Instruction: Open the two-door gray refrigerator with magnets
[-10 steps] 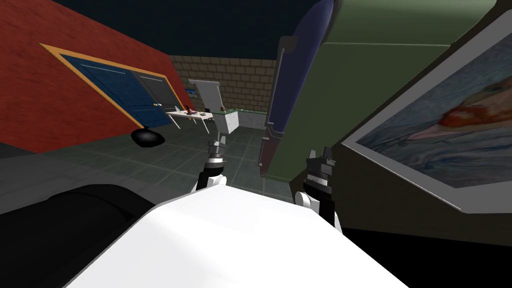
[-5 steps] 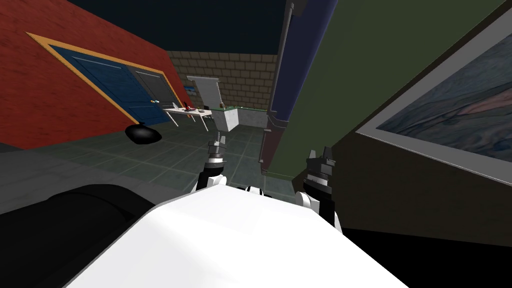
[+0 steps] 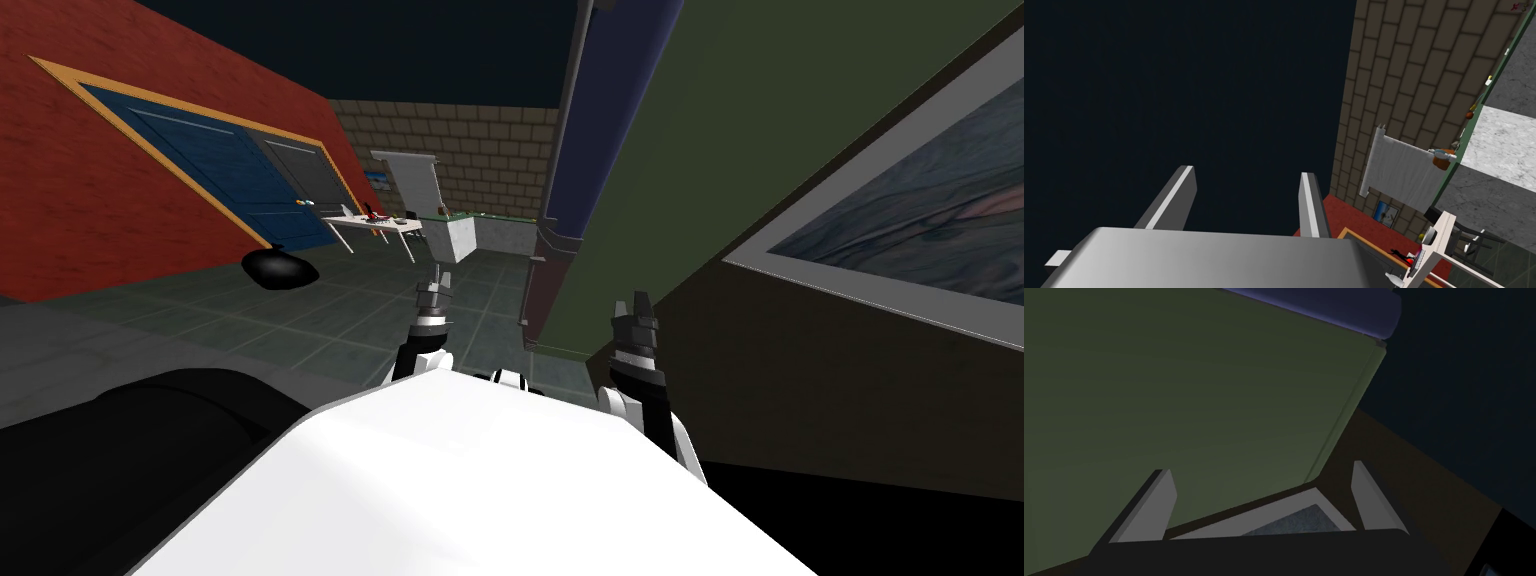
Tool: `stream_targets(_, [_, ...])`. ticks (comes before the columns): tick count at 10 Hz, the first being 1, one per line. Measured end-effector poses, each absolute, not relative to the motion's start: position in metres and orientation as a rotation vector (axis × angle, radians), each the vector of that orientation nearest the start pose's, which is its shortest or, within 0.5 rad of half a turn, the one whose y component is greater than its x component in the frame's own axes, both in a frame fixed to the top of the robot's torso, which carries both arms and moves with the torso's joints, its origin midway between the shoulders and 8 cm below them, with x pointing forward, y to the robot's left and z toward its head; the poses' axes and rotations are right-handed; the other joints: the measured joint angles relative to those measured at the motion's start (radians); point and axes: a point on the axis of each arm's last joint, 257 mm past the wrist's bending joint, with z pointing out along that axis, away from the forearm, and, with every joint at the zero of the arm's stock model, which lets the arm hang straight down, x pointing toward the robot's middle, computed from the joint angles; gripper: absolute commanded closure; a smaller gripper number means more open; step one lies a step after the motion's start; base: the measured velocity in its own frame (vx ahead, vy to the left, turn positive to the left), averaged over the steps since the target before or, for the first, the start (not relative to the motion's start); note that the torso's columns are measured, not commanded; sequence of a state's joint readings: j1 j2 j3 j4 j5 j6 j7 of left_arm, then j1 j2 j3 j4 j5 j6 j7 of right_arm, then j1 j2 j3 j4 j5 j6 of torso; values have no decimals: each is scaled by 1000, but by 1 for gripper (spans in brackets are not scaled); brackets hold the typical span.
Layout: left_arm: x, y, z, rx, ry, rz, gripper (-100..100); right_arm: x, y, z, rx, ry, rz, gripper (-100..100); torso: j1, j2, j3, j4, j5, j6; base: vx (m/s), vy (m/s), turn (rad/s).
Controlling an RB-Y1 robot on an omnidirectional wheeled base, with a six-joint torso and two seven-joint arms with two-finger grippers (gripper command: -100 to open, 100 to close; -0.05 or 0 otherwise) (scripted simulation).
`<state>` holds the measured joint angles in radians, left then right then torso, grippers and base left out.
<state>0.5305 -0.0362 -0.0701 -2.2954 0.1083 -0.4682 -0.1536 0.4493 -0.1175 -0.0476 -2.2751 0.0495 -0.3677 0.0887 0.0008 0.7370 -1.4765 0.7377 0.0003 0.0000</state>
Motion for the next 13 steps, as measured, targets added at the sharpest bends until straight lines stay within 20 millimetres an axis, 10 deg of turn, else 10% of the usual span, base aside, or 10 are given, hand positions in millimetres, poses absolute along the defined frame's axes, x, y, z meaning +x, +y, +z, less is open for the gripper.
stream_targets(13, [345,276,15,-739,591,-1276,0,392,-281,-21,72,1112,471,-100,-2,2,1,1,-1,0,48,76,-41])
